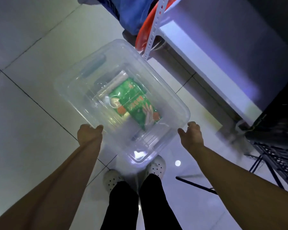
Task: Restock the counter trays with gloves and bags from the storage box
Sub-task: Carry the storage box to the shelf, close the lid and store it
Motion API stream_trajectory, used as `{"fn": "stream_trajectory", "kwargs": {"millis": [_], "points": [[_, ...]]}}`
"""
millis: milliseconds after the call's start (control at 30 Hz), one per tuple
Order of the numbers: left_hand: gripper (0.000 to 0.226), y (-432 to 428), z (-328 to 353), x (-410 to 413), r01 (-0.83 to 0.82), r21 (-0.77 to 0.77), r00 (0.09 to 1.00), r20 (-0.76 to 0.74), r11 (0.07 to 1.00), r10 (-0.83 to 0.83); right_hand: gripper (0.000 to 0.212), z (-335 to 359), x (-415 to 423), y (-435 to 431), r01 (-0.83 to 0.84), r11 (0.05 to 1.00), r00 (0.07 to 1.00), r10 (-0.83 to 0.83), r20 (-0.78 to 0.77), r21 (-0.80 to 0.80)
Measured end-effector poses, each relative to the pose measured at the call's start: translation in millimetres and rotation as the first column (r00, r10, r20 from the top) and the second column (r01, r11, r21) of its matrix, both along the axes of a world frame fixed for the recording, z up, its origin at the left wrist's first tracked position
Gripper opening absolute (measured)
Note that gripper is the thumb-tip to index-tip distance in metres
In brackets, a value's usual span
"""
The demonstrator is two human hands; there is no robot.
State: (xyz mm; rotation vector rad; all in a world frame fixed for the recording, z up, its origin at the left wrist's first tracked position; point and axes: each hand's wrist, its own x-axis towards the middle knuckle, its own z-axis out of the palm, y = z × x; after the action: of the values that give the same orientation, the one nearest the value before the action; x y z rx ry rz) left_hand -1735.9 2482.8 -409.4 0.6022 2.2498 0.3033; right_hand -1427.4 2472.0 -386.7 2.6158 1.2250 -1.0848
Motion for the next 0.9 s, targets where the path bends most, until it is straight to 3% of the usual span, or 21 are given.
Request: {"fn": "stream_trajectory", "kwargs": {"millis": [133,300,400,467,533,633,733,767,833,900], "points": [[0.047,-8.2,-25.8,4.1,0.039,-0.016,0.991,-0.125,0.999,-0.041,0.049,-24.8,-14.7,-18.4,0.117,0.993,0.99,-0.118,-0.084,-0.011],[0.045,-10.5,-41.9,9.3,-0.116,0.017,0.992,-0.056,0.993,0.117,0.057,-50.1,-34.1,-36.0,0.311,0.944,0.917,-0.329,-0.224,-0.11],[0.038,-16.4,-49.2,9.1,-0.11,0.042,0.994,-0.022,0.993,0.111,0.061,-59.5,-41.8,-37.9,0.497,0.842,0.734,-0.537,-0.416,-0.211],[0.032,-20.4,-49.0,9.7,-0.106,0.073,0.993,0.051,0.992,0.103,0.063,-61.8,-44.0,-37.1,0.577,0.786,0.648,-0.606,-0.461,-0.221],[0.033,-20.8,-48.1,12.6,-0.141,0.059,0.985,0.104,0.988,0.135,0.056,-60.9,-42.6,-34.4,0.586,0.795,0.683,-0.588,-0.434,-0.155],[0.03,-19.7,-45.2,24.8,-0.213,0.021,0.955,0.213,0.977,0.204,0.034,-54.4,-30.4,-23.3,0.517,0.856,0.812,-0.483,-0.328,0.018],[0.026,-23.1,-38.9,45.1,-0.274,0.005,0.901,0.352,0.962,0.255,0.03,-51.5,-7.2,-7.0,0.445,0.889,0.871,-0.401,-0.284,0.109],[0.044,-23.9,-34.4,52.6,-0.238,-0.006,0.92,0.318,0.971,0.228,0.03,-52.1,0.7,-1.9,0.436,0.892,0.878,-0.392,-0.275,0.118],[0.084,-25.5,-28.5,64.5,-0.004,0.046,0.996,0.089,0.999,0.0,0.03,-54.4,14.0,6.3,0.426,0.895,0.888,-0.384,-0.255,0.135],[0.101,-24.1,-22.2,72.4,0.366,0.149,0.92,-0.204,0.919,-0.333,0.035,-56.8,22.4,9.3,0.39,0.91,0.908,-0.354,-0.226,0.14]]}}
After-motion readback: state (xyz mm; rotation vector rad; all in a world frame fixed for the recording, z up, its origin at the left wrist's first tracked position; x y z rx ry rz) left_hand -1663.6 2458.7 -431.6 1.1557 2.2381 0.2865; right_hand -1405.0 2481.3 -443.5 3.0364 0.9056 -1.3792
